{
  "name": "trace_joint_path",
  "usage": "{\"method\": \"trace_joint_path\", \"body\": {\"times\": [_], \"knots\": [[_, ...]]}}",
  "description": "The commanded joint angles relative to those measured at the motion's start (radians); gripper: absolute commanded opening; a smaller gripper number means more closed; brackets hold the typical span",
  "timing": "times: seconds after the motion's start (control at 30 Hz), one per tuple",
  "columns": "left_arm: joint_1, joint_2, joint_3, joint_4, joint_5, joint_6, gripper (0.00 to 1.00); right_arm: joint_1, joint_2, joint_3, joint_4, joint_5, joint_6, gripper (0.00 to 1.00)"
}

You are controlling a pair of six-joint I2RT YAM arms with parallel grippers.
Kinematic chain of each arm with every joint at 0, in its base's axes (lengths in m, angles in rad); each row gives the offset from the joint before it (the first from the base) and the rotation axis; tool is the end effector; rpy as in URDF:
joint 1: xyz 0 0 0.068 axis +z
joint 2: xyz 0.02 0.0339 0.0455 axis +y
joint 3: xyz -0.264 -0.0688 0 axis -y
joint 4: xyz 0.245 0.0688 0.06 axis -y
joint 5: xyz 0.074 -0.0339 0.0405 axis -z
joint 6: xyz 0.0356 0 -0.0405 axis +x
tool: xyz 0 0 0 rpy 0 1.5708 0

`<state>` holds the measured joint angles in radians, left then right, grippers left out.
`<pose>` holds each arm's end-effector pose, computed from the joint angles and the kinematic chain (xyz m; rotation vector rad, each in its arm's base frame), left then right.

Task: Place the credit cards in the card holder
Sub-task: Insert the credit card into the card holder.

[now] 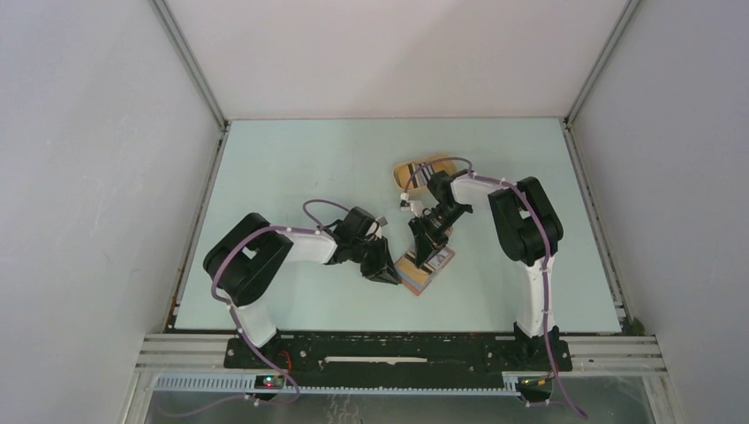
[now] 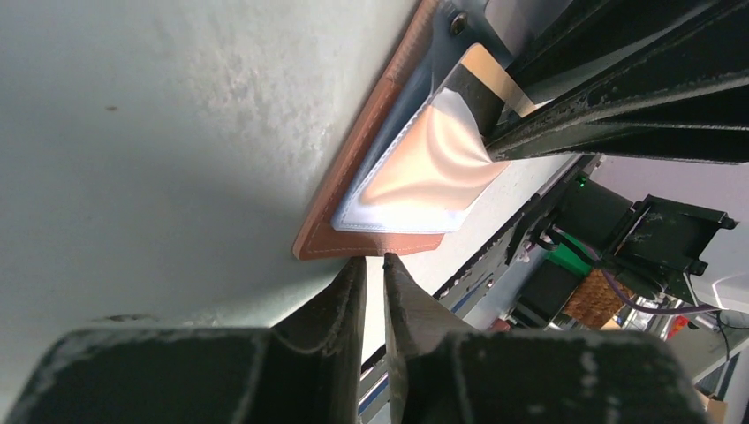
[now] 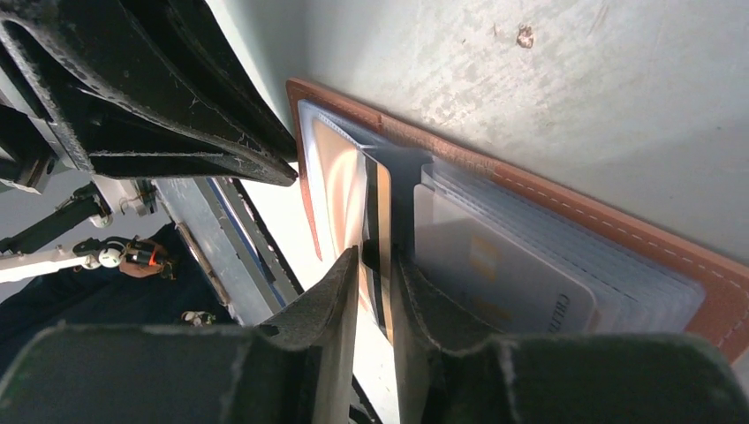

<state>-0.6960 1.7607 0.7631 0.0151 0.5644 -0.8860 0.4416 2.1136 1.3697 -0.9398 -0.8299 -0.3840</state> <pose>0.2264 -0.2139 0.1129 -0.0213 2.8872 -1.2059 0.3199 0.1803 0.1204 1.0444 -2.5561 -1.2110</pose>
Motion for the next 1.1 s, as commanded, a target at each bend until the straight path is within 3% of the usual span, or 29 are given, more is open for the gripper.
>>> {"method": "trace_joint_path", "body": {"times": [0.0, 0.53, 1.07], "knots": [[0.018, 0.036, 0.018, 0.031, -0.125, 0.025, 0.19, -0.001, -0.037, -0.002, -0.001, -0.026, -0.002, 0.30], [0.020, 0.038, 0.019, 0.031, -0.121, 0.032, 0.18, -0.025, -0.050, 0.008, -0.021, -0.064, -0.028, 0.43], [0.021, 0.061, 0.054, 0.032, -0.120, 0.028, 0.18, 0.062, -0.055, -0.004, 0.004, 0.023, -0.018, 0.39]]}}
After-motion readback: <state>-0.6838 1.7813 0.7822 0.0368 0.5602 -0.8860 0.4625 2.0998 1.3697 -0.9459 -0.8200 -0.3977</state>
